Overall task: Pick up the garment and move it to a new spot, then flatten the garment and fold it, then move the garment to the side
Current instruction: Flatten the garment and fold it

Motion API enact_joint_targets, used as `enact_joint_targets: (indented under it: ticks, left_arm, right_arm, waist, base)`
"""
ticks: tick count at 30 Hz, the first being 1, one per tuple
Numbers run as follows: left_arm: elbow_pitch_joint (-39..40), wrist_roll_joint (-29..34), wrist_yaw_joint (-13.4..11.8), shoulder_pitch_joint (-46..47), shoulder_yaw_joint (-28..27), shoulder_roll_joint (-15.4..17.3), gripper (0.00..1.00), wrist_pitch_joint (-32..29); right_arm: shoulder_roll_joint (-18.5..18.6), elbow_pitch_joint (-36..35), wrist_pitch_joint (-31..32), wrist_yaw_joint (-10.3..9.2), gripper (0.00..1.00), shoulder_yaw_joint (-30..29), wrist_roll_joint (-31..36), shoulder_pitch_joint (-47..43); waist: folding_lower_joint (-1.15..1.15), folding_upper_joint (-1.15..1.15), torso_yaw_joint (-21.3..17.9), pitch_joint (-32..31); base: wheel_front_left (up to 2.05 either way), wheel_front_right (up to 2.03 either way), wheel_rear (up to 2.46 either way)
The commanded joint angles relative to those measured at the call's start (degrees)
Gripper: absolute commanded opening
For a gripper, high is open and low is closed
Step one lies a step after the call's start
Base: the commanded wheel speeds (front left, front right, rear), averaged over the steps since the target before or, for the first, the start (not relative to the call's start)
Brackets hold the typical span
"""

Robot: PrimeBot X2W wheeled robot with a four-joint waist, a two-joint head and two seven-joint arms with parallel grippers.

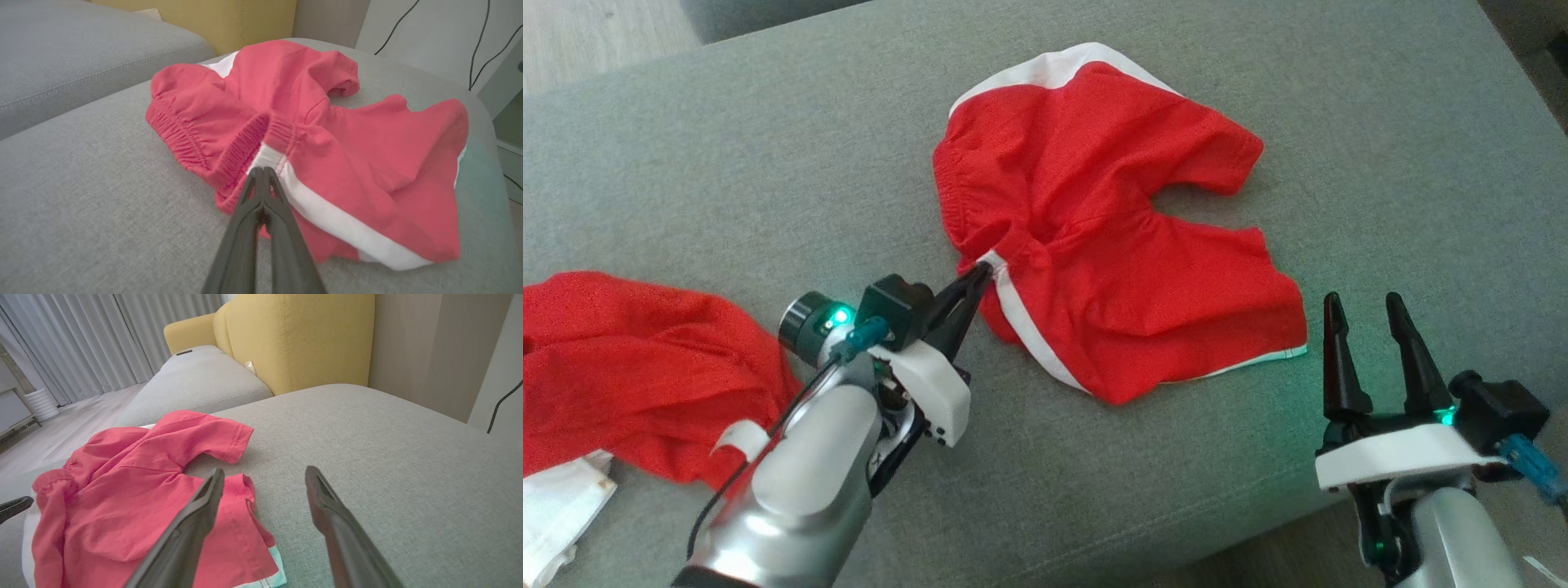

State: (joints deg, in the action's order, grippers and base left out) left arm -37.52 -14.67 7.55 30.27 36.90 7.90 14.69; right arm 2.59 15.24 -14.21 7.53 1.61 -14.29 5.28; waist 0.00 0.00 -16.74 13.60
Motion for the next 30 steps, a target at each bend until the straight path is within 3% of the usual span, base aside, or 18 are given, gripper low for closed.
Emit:
enact_joint_targets:
  ticks: [1, 20, 30]
  left_arm:
    - [1.3, -0.5, -0.1, 3.4, -1.3, 1.4, 0.0, 0.3]
    - [8.1, -0.6, -0.8, -3.0, -3.9, 2.2, 0.0, 0.3]
    - [18.4, -2.1, -4.8, -9.8, -12.1, 1.0, 0.0, 0.3]
  right_arm:
    - [0.3, -1.4, -0.8, -0.04, 1.0, 1.1, -0.2, 1.5]
    - [0.3, 4.2, -0.8, -0.04, 1.0, 1.2, 1.0, -0.8]
    - [0.3, 0.1, -0.8, -0.04, 1.0, 2.0, 0.5, -1.0]
  waist:
    - [0.0, 0.0, 0.1, -0.1]
    - [0.0, 0.0, 3.2, -3.6]
    - [0.0, 0.0, 5.9, -6.2]
  base:
    - [0.0, 0.0, 0.0]
    - [0.0, 0.0, 0.0]
    - [0.0, 0.0, 0.0]
